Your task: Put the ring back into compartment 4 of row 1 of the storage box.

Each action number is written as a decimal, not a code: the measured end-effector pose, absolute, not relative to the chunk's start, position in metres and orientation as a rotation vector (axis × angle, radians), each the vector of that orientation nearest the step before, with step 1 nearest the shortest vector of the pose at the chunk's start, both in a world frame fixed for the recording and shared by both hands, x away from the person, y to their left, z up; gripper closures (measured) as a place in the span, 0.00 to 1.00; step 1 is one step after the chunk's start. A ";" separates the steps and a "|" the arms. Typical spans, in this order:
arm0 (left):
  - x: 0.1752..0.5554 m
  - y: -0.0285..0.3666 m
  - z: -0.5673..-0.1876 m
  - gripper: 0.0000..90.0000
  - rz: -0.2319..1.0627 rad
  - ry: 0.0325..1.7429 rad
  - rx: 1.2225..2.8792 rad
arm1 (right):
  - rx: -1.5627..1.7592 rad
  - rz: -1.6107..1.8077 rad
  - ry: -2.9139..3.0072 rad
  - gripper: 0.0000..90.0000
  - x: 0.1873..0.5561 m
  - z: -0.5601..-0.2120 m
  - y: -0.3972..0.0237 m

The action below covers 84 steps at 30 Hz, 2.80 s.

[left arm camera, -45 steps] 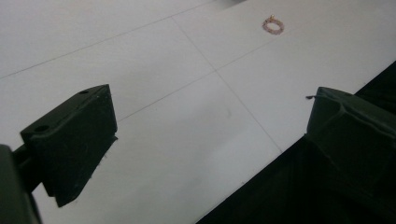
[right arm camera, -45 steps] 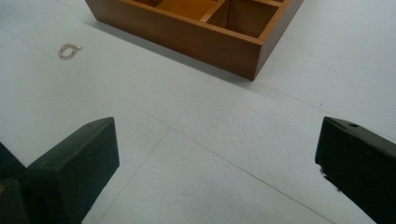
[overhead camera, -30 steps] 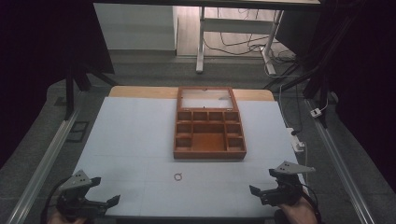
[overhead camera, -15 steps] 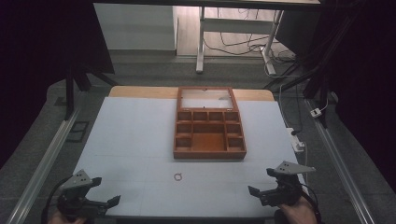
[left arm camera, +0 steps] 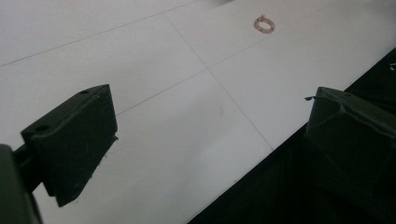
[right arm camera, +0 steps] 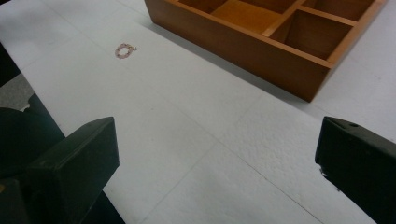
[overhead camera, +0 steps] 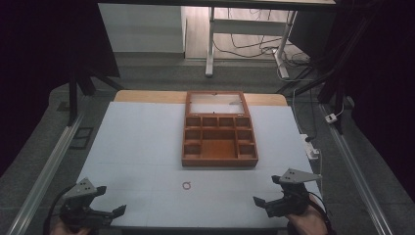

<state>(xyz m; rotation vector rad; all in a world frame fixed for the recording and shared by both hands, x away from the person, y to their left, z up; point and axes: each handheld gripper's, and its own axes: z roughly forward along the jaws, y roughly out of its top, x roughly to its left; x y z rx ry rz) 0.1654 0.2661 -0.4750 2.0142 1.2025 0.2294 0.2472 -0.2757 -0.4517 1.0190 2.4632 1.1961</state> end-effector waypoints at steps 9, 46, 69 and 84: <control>0.165 0.267 -0.475 0.02 0.227 1.215 2.002 | 0.973 1.213 2.509 0.00 0.249 -0.453 -0.265; 0.166 0.270 -0.475 0.02 0.210 1.228 1.980 | 0.790 1.236 2.679 0.00 0.268 -0.465 -0.194; 0.167 0.270 -0.476 0.02 0.210 1.231 1.983 | 0.675 1.058 2.797 0.00 0.285 -0.488 -0.125; 0.167 0.270 -0.476 0.03 0.209 1.232 1.986 | 0.615 0.991 2.841 0.00 0.304 -0.505 -0.083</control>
